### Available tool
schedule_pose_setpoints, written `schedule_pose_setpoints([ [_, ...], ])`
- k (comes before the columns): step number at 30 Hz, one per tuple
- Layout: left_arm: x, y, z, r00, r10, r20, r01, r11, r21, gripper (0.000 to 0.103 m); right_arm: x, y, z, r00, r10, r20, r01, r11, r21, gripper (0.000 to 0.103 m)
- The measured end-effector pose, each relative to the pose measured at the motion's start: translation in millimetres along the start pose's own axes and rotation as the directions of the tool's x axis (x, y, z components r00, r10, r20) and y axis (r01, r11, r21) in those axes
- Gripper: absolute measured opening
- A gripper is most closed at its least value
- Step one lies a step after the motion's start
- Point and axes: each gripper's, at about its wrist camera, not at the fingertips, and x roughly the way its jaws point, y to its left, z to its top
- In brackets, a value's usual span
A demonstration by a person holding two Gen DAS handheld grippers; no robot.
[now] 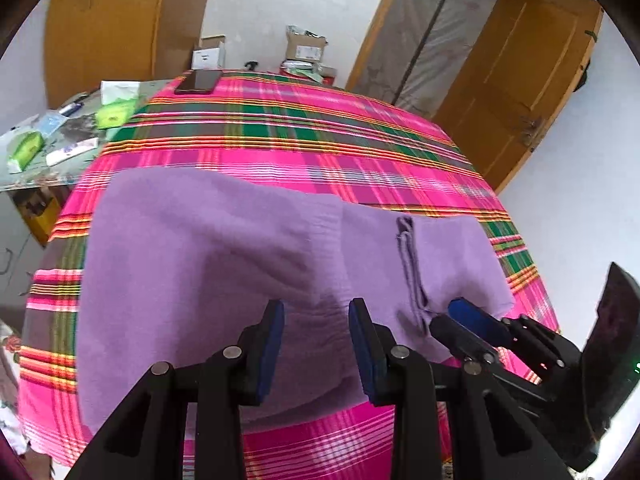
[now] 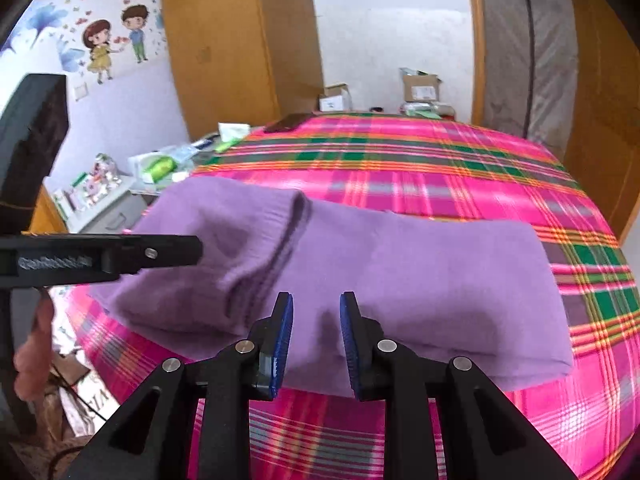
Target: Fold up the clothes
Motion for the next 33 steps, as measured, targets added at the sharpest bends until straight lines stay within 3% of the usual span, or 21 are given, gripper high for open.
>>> schedule_pose_setpoints([
  [9,-1,19,0,1.000,0.010,-0.013,-0.011,0.999,-0.044,0.034,6,31,0,0.999,0.049,0.001,-0.048,0.995,-0.082,0.025],
  [19,-8,65,2,0.996,0.084,-0.002,-0.084,0.985,-0.151,0.034,11,58,7,0.993,0.108,0.044,-0.100,0.981,-0.168,0.025],
  [30,-27,114,0,0.989,0.138,0.047,-0.121,0.959,-0.256,0.034,38,70,3,0.993,0.113,-0.023,-0.116,0.972,-0.205,0.025],
  [33,-29,136,-5,0.983,0.179,0.032,-0.161,0.938,-0.307,0.034,39,69,3,0.993,0.114,-0.025,-0.116,0.972,-0.206,0.025],
])
